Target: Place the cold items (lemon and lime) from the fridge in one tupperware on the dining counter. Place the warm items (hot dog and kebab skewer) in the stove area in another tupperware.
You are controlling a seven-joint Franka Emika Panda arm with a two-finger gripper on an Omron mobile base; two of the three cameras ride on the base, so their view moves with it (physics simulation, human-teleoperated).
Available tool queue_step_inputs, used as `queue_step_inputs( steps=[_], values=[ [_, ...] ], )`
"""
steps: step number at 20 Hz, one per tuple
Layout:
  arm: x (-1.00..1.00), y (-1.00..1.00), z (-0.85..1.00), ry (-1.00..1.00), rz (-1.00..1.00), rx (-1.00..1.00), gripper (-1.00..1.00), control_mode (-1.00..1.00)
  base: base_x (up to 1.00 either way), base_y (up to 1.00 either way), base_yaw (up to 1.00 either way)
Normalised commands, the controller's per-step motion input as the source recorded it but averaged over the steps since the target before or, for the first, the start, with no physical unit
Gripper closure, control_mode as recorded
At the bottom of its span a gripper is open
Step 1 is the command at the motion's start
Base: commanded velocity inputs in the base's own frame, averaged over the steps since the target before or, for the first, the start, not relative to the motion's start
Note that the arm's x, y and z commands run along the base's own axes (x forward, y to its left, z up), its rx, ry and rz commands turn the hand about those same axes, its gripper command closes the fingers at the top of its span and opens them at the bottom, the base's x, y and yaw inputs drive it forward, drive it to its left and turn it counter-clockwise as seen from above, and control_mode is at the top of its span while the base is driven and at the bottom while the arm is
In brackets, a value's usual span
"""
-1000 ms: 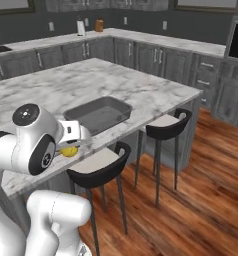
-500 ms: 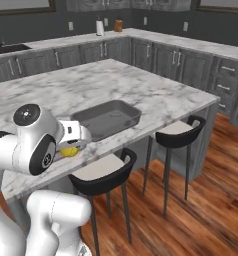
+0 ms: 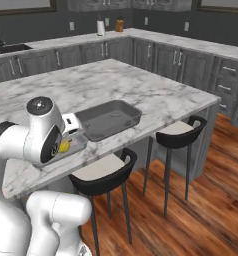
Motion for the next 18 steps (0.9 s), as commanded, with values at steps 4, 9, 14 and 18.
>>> queue_step_inputs(
  steps=[4,9,14,18],
  values=[
    [0.04,0.99,0.0,0.19,0.42,-0.1,1.0,-1.0,0.0,0.0,0.0],
    [0.25,0.46,-0.1,0.03,0.32,0.0,1.0,-1.0,0.0,0.0,0.0],
    [0.58,0.05,-0.47,-0.02,0.22,0.0,1.0,-1.0,0.0,0.0,0.0],
    [0.49,0.68,-0.66,0.0,0.14,-0.07,1.0,-1.0,0.0,0.0,0.0]
  ],
)
